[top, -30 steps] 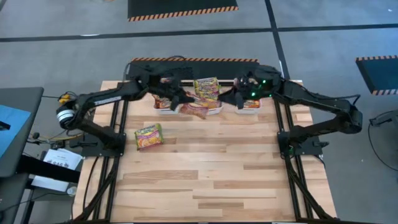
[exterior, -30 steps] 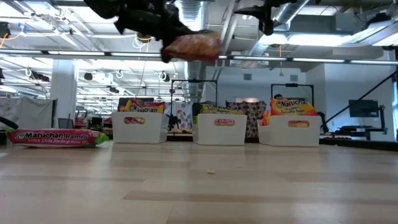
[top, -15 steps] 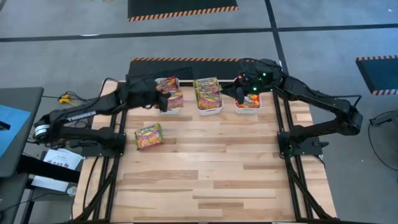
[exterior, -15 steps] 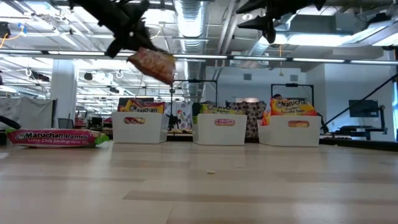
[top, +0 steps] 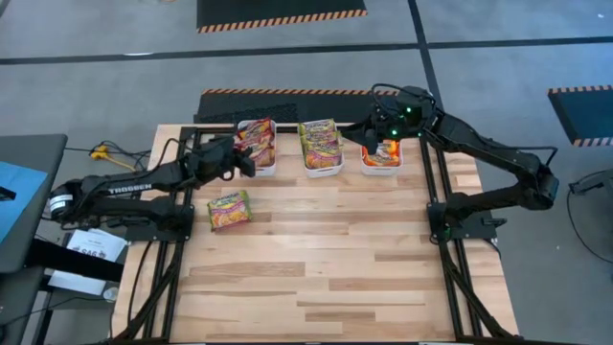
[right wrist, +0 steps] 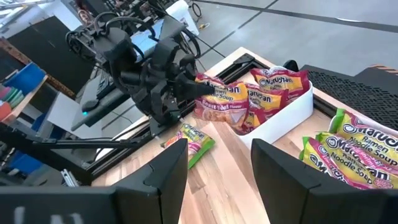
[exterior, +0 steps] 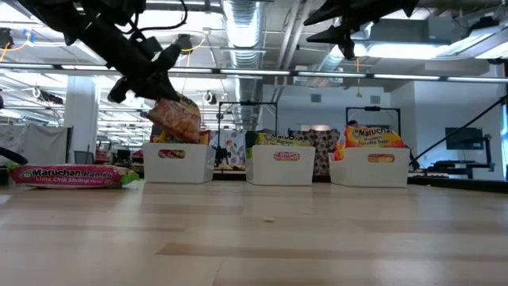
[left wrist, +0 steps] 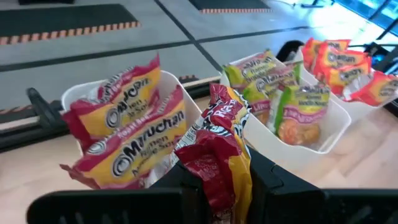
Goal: Sort Maruchan noodles
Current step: Put the red noodle pack into the left white bin
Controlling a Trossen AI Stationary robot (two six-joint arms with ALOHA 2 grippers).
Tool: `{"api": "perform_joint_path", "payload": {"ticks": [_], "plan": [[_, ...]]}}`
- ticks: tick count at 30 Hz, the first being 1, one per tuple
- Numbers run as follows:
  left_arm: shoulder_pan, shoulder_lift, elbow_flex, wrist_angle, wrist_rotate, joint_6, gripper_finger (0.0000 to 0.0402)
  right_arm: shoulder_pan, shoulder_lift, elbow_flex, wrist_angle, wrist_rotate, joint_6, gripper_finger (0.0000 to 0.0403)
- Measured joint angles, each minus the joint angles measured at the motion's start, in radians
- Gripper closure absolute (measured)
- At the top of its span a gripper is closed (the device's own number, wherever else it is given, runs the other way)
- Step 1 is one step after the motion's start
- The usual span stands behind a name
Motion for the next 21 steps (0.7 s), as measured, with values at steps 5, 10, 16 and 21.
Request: {"api": "perform_joint_path", "payload": {"ticks": [5, 10, 16, 21], "plan": [[0.034, 0.018, -0.001, 0.001, 0.001, 0.025, 0.0358, 0.000, 0.000, 0.000, -0.001, 0.000, 0.000, 0.0203], [0.089, 0.084, -0.001, 0.013, 0.065, 0.048, 0.0358, 0.000, 0.000, 0.000, -0.001, 0.001, 0.000, 0.0203], [0.125, 0.175, -0.001, 0.171, 0.112, 0.121, 0.0358, 0.000, 0.000, 0.000, 0.000, 0.004, 0.000, 0.0203], [0.160, 0.227, 0.000, 0.180, 0.109, 0.163, 0.0358, 0.003, 0.000, 0.000, -0.001, 0.005, 0.000, 0.0203]]}}
